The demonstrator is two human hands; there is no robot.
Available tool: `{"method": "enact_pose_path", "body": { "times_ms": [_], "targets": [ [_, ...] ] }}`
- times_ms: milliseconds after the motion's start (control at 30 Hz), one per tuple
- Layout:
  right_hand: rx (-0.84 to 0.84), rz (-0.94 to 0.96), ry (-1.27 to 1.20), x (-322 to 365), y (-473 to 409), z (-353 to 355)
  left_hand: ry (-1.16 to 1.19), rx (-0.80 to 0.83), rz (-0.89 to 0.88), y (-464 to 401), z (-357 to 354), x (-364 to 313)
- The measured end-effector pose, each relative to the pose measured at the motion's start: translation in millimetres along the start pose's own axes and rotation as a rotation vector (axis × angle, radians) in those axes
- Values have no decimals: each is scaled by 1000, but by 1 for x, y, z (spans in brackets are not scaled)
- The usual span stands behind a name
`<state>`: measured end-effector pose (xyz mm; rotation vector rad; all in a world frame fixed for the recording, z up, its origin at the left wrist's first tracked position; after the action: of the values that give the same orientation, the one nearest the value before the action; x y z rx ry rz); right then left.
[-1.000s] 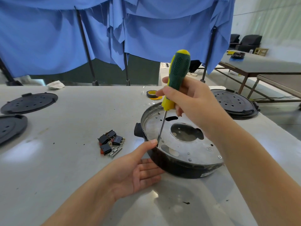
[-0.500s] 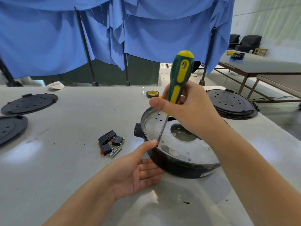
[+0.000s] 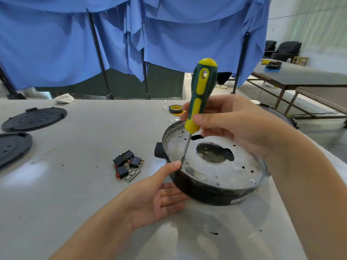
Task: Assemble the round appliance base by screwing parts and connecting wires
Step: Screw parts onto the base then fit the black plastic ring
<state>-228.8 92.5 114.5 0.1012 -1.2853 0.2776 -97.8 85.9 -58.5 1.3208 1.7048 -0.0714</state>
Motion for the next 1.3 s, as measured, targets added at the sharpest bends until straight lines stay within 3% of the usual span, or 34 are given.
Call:
{"method": "enact_pose_path", "body": {
  "times_ms": [100,267,433,667,867,1067,1300],
  "targets": [
    [-61,50,81,4,1,2,4,-2,0,0,1,0],
    [-299,128,367,13,1,3,-15,-1,7,-1,2,0],
    [-410,81,450,9,0,3,-63,36,39,3,-1,-1],
    [-316,29,225,7,4,9,-148,47,64,4,-6,1],
    [-90,16,-22,4,4,5,-193,52,75,3,-7,1],
    [-156,80,208,10,4,6,-307,135,165,3,-11,7],
    [-155,65,279,9,4,9,-375,170,209,2,-13,10]
  ]
}}
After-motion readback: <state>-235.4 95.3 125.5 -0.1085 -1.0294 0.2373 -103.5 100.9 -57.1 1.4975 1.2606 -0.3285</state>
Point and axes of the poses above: each hand's wrist, its own y-axis away from the middle knuckle, its own z-axis out of the back of the hand, x = y × z, the point moved 8 cm from there along -y, towards the middle knuckle, and after that the axes turned 12 degrees about x, right-handed, at the moved point
